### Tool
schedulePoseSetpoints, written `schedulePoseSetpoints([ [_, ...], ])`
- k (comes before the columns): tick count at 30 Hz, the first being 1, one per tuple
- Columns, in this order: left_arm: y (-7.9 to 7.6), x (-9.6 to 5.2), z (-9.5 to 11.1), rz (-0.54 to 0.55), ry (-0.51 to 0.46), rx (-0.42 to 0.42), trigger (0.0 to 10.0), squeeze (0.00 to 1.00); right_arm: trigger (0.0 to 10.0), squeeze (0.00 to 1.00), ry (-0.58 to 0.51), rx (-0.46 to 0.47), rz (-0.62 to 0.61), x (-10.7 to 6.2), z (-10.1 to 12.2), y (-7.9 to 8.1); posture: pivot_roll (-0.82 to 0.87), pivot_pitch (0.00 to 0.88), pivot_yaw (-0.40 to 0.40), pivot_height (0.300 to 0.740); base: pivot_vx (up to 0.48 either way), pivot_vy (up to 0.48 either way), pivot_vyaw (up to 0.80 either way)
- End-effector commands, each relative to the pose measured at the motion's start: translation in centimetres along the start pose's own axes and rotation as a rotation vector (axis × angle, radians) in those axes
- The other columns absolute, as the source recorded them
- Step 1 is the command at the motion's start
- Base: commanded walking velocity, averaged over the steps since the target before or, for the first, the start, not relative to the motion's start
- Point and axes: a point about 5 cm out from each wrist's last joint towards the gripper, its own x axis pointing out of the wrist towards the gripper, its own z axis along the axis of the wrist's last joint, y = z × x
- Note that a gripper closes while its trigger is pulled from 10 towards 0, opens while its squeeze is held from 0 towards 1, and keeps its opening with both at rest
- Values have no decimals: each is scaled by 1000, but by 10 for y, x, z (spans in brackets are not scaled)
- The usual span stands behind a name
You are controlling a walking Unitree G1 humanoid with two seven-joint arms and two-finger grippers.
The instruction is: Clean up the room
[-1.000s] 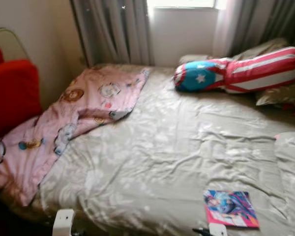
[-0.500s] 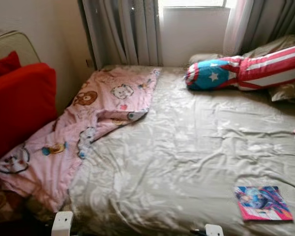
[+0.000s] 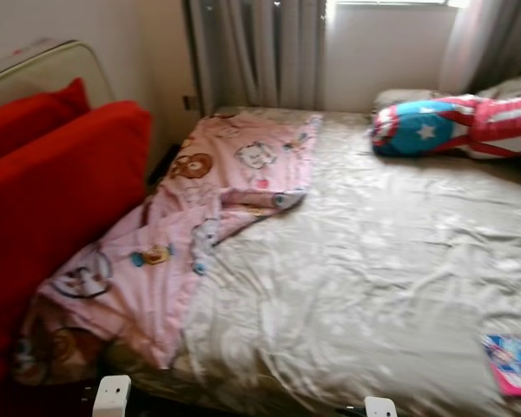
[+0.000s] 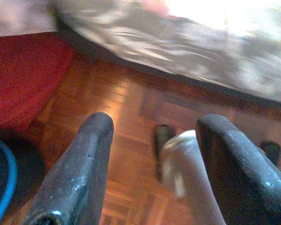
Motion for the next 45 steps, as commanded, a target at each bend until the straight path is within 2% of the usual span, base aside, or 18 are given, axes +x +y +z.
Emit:
schedulePoseSetpoints([
  [1,10,-3,-10,29,34,6,10000,0,10000,0,-19,6,27,3,6,9,-2,0,-5,740,0,472,656],
  [4,11,-3,-10,30,34,4,10000,0,10000,0,-18,37,19,3,5,9,-2,0,-2,740,0,472,0],
  [14,11,-3,-9,32,30,3,10000,0,10000,0,-20,26,26,3,6,10,-2,0,-1,740,0,452,0],
  [25,11,-2,-7,27,13,-12,10000,0,10000,0,-32,16,27,3,8,10,2,0,-2,740,0,0,0],
  [35,10,-2,-7,23,15,-13,10000,0,10000,0,-31,16,21,3,8,9,2,0,-6,740,0,0,750],
  [45,8,-2,-8,15,12,-27,10000,0,10000,0,-36,37,4,3,7,7,3,0,-10,740,0,0,0],
])
